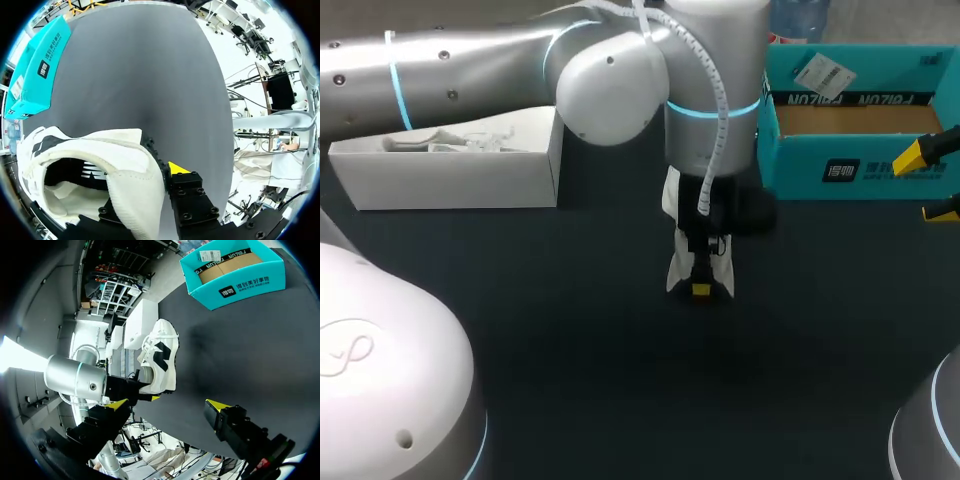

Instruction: Take the shoe out of the shoebox, open the shoe tongue, remove and reinsert the insole, then place the shoe into the shoebox

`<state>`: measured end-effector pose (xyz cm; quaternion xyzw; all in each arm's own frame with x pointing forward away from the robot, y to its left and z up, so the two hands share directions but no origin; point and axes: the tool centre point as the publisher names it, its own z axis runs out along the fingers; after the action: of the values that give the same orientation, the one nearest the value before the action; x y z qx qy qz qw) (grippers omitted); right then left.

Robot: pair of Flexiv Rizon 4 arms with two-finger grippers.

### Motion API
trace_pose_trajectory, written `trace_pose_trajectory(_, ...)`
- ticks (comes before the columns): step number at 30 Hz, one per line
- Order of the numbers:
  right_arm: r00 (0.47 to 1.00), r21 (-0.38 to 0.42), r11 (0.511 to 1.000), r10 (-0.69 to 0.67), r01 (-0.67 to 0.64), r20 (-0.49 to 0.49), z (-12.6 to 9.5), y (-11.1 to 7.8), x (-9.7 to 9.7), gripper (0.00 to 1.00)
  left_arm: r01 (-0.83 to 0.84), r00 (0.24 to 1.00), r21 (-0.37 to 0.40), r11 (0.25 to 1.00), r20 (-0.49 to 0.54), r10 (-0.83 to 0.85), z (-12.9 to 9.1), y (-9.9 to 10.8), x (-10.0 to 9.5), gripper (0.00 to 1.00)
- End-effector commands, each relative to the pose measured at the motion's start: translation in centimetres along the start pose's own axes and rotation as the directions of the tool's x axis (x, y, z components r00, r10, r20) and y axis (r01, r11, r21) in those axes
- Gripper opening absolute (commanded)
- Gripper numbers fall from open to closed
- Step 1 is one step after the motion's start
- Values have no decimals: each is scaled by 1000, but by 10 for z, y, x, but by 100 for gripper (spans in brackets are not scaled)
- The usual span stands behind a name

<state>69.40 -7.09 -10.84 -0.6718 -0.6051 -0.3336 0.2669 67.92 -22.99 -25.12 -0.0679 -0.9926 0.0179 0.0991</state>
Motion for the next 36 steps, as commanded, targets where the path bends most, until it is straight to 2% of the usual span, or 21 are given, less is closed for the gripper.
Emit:
trace_pose_trajectory(1,1000,0,1000,1,-1,1,0,0,0,100,-1,1000,7,1000,-18,1,-35,5,0,0)
trace_pose_trajectory(4,1000,0,1000,1,-1,1,0,0,0,100,-9,1000,9,1000,-12,9,-51,4,2,0)
trace_pose_trajectory(11,1000,0,1000,1,-1,1,0,0,0,100,-7,1000,36,999,8,7,-67,4,4,0)
trace_pose_trajectory(14,1000,0,1000,1,-1,1,0,0,0,100,-26,999,49,998,36,25,-70,5,5,0)
trace_pose_trajectory(15,1000,0,1000,1,-1,1,0,0,0,100,-20,997,51,999,80,16,-70,5,6,0)
trace_pose_trajectory(36,1000,0,1000,1,-1,1,0,0,0,100,-20,997,51,999,80,16,-70,5,6,0)
